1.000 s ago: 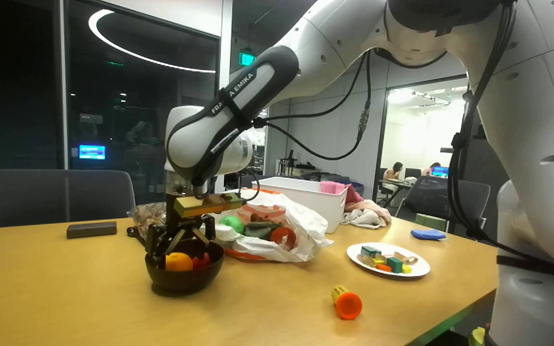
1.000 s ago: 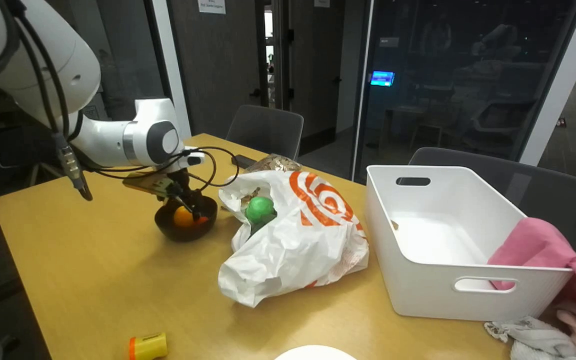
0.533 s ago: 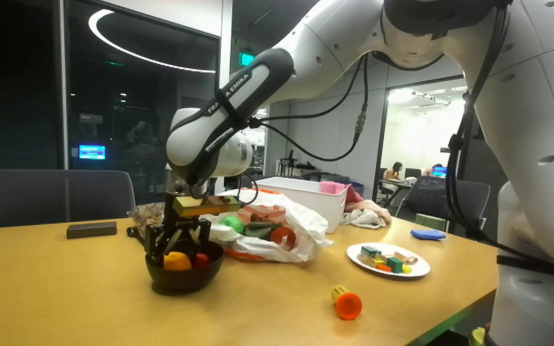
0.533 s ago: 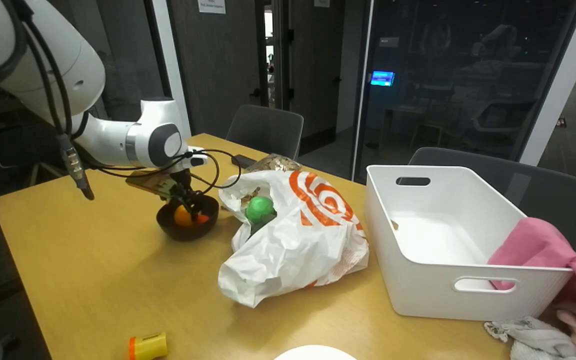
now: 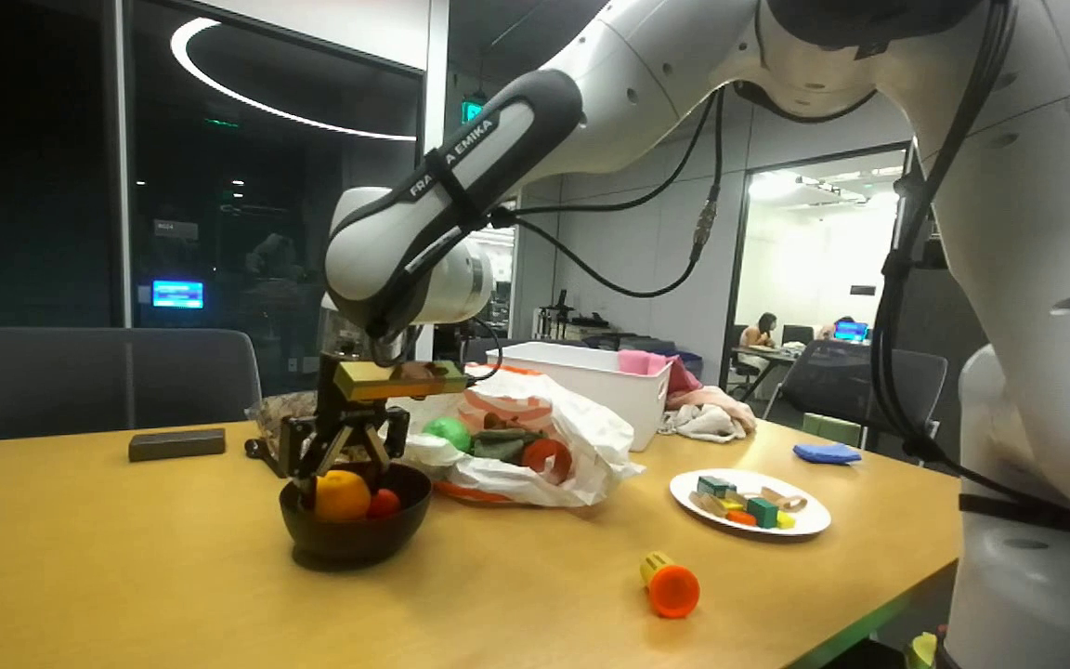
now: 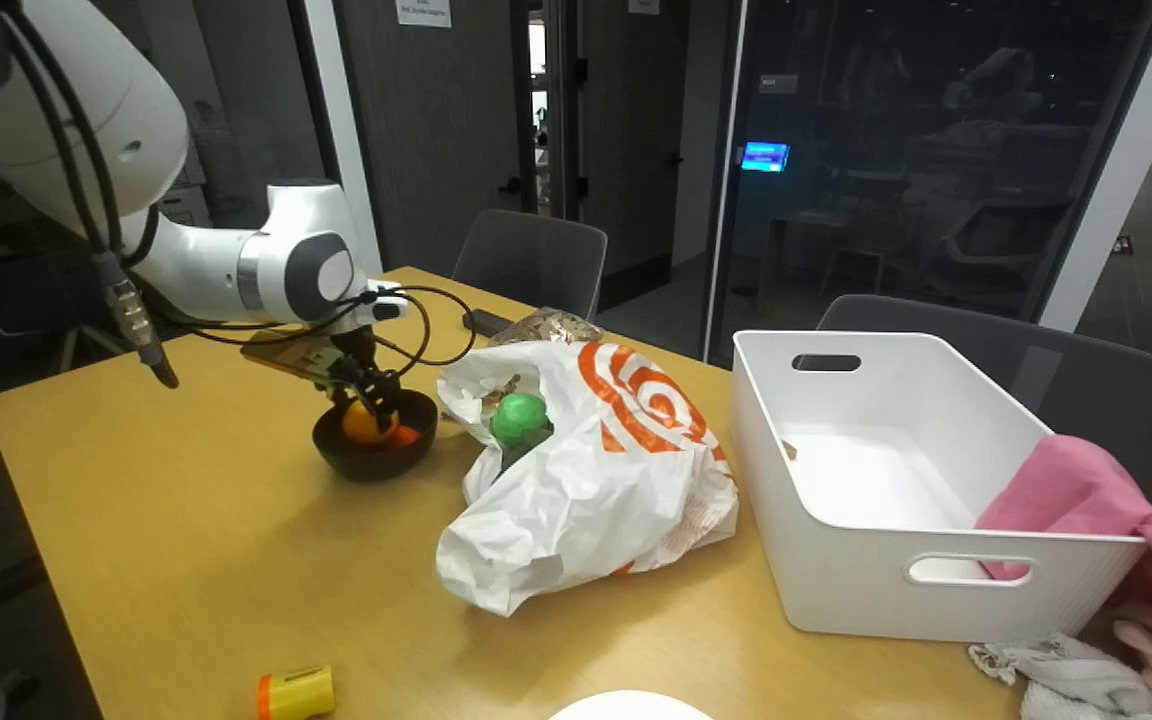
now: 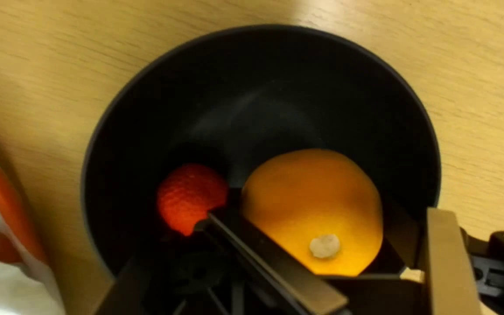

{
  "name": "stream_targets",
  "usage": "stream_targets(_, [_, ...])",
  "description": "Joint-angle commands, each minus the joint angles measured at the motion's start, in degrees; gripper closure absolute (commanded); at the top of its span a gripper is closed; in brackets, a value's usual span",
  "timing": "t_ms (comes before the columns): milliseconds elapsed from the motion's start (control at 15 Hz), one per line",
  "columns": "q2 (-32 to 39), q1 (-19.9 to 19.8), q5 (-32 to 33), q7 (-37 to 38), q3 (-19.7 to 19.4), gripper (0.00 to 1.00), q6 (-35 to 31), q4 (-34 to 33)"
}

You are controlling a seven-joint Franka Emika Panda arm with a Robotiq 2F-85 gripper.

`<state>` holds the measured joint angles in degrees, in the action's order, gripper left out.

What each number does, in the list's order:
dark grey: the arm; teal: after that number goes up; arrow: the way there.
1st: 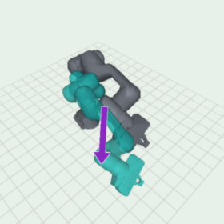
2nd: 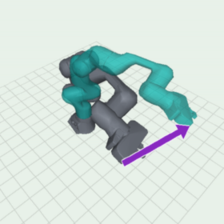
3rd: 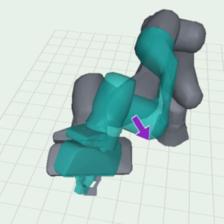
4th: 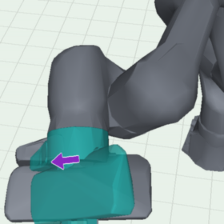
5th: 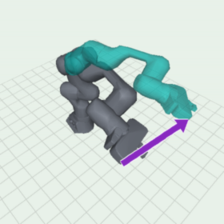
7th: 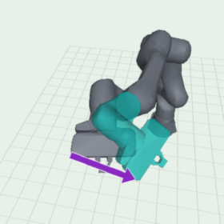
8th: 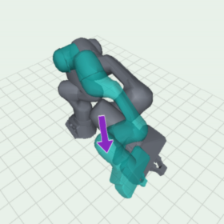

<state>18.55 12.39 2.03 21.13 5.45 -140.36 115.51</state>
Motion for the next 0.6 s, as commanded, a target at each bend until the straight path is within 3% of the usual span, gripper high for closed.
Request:
stream_targets(0, [-11.88,2.78,4.28,7.85,-1.35,0.46,2.25,7.55])
stream_targets(200, [-18.33,4.59,13.14,21.69,-0.32,0.46,3.89,9.87])
stream_targets(267, [-19.79,6.62,15.70,26.21,-2.16,0.46,5.72,9.99])
stream_targets(333, [-20.93,4.08,18.35,30.77,1.25,0.46,8.20,9.71])
stream_targets(533, [-22.40,2.84,22.65,40.42,4.08,0.46,13.62,8.91])
